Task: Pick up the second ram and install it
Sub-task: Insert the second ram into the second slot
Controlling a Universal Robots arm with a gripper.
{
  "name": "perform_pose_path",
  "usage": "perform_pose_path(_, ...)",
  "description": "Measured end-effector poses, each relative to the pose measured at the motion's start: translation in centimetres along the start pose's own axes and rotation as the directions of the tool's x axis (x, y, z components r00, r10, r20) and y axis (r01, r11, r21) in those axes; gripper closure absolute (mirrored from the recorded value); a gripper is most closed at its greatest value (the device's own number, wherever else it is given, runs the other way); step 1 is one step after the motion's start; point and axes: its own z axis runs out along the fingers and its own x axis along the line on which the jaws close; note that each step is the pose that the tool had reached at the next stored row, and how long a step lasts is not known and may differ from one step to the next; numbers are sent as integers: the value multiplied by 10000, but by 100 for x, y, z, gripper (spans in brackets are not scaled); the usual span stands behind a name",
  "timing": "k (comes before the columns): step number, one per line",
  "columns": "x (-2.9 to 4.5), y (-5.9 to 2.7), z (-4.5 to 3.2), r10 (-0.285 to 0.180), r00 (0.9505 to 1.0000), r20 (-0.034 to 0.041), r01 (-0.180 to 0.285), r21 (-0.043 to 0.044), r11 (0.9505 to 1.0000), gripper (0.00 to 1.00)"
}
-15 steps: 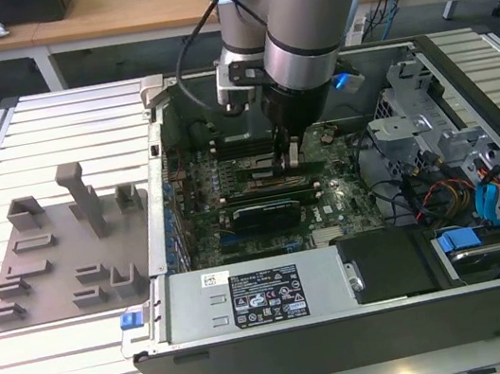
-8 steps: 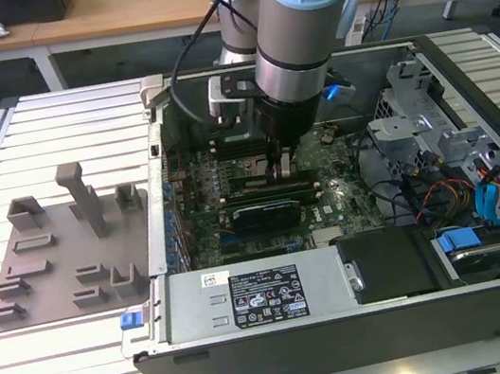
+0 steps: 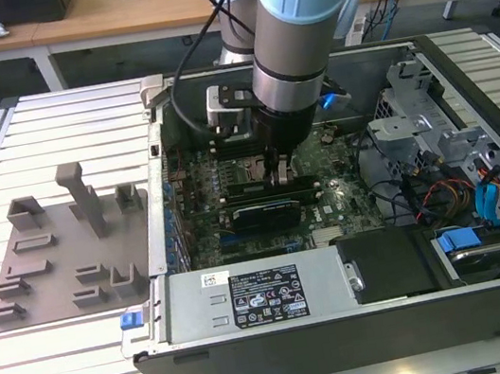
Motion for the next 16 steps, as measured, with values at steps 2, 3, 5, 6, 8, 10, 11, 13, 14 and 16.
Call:
perform_pose_path(2,2,0,15,2,10000,0,-2,0,10000,86)
perform_pose_path(3,2,1,20,1,10000,0,-1,1,10000,86)
perform_pose_path(5,3,3,27,-1,10000,-4,1,0,10000,86)
perform_pose_path(6,3,4,29,-1,10000,1,1,1,10000,86)
perform_pose_path(8,3,4,25,-1,10000,2,1,3,10000,86)
perform_pose_path(10,-2,9,-26,-8,10000,-10,8,4,10000,86)
perform_pose_path(11,-2,10,-27,-57,9999,-125,57,10,10000,86)
perform_pose_path(13,-4,10,-26,-155,9997,-194,155,7,9999,86)
perform_pose_path(14,-8,10,-25,-223,9996,-200,223,1,9998,86)
perform_pose_path(16,-13,14,-19,-224,9995,-203,224,0,9997,86)
